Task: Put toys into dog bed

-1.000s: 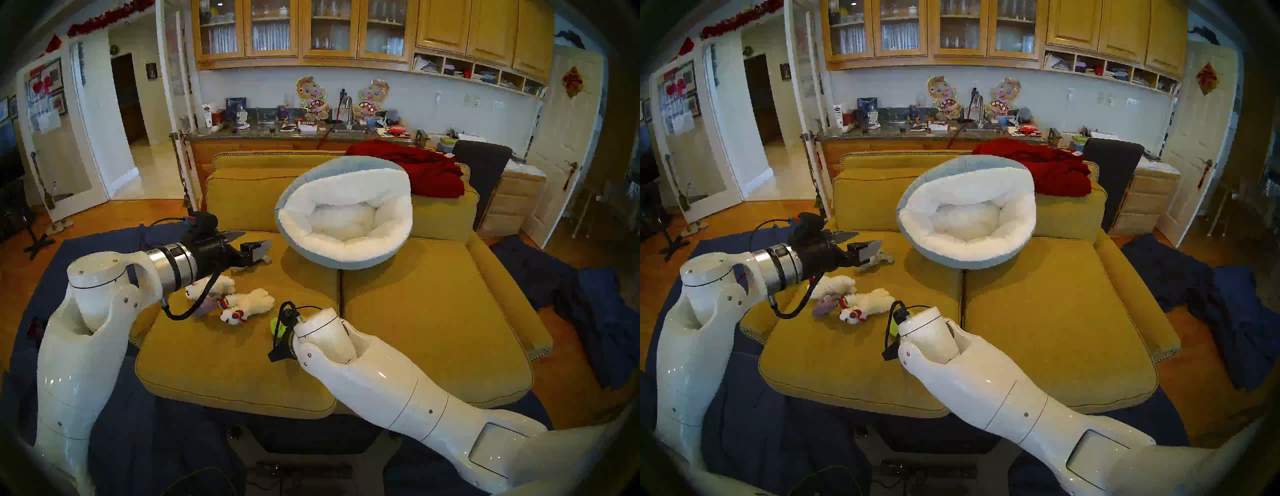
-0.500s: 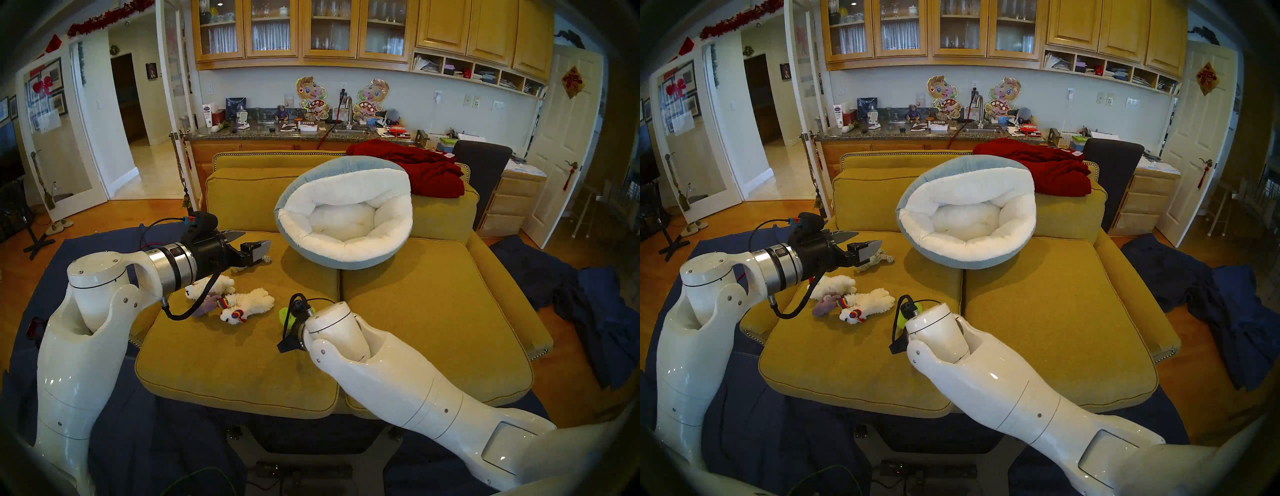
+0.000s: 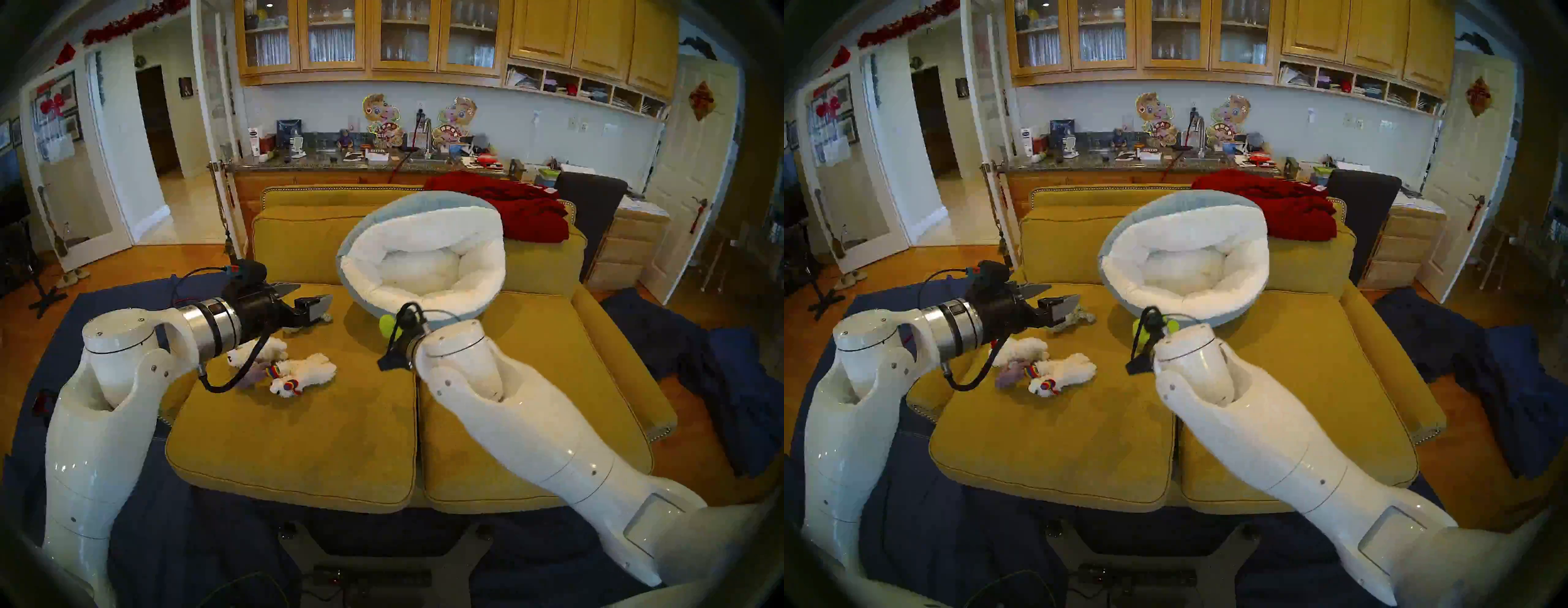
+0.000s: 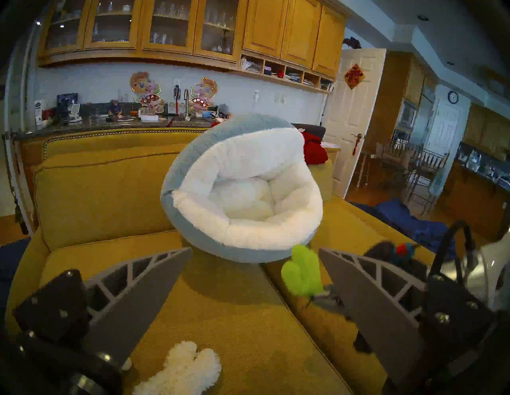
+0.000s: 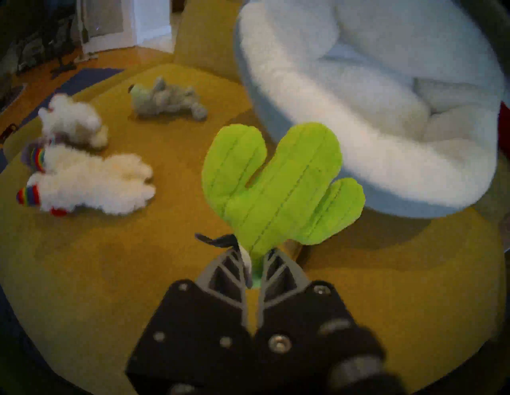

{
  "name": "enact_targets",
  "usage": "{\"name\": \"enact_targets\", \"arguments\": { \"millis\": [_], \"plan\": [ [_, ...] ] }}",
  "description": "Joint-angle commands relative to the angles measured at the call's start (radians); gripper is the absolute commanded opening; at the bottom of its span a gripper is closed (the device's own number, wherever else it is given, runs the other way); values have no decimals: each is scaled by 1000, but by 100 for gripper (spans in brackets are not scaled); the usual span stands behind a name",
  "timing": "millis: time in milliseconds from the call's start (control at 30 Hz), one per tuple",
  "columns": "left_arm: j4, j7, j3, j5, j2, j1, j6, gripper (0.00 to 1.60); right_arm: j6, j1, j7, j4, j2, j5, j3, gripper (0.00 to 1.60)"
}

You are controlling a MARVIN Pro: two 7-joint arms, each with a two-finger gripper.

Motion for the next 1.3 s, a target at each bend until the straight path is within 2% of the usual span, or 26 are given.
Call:
{"name": "enact_targets", "arguments": {
  "millis": [0,200,233,267,300,433,500,600,633,667,767,833,1000,1033,1100,1133,1267],
  "plan": [
    [-18,0,-9,-2,0,-22,-9,160,1,104,33,-3,19,7,72,0],
    [-18,0,-9,-2,0,-22,-9,160,1,177,73,87,-15,3,75,0],
    [-18,0,-9,-2,0,-22,-9,160,1,149,76,85,-37,-17,103,0],
    [-18,0,-9,-2,0,-22,-9,160,1,187,81,115,-36,-8,83,0],
    [-18,0,-9,-2,0,-22,-9,160,1,178,85,125,-54,-20,99,0],
    [-17,-1,-9,-2,0,-21,-8,160,1,224,102,196,-89,-38,100,0],
    [-17,-1,-9,-2,0,-21,-8,160,1,207,101,193,-103,-48,119,0],
    [-17,-1,-9,-2,0,-21,-8,160,1,260,117,265,-135,-67,113,0],
    [-17,-1,-9,-2,0,-21,-8,160,1,241,116,261,-150,-81,132,0],
    [-17,-1,-9,-2,0,-21,-8,160,1,276,123,288,-151,-77,116,0],
    [-17,-1,-9,-1,0,-21,-8,160,1,264,124,297,-174,-98,137,0],
    [-17,-1,-9,-1,0,-21,-8,160,1,291,131,348,-198,-118,137,0],
    [-17,-1,-9,-1,0,-21,-8,160,-3,333,144,422,-225,-142,134,0],
    [-17,-1,-9,-1,0,-21,-8,160,-11,315,144,420,-234,-156,149,0],
    [-17,-1,-9,-1,0,-21,-8,160,-18,359,152,474,-238,-163,130,0],
    [-17,-1,-9,-1,0,-21,-8,160,-27,341,154,473,-249,-181,149,0],
    [-17,-1,-9,-1,0,-21,-8,160,-46,377,169,543,-264,-200,151,0]
  ]
}}
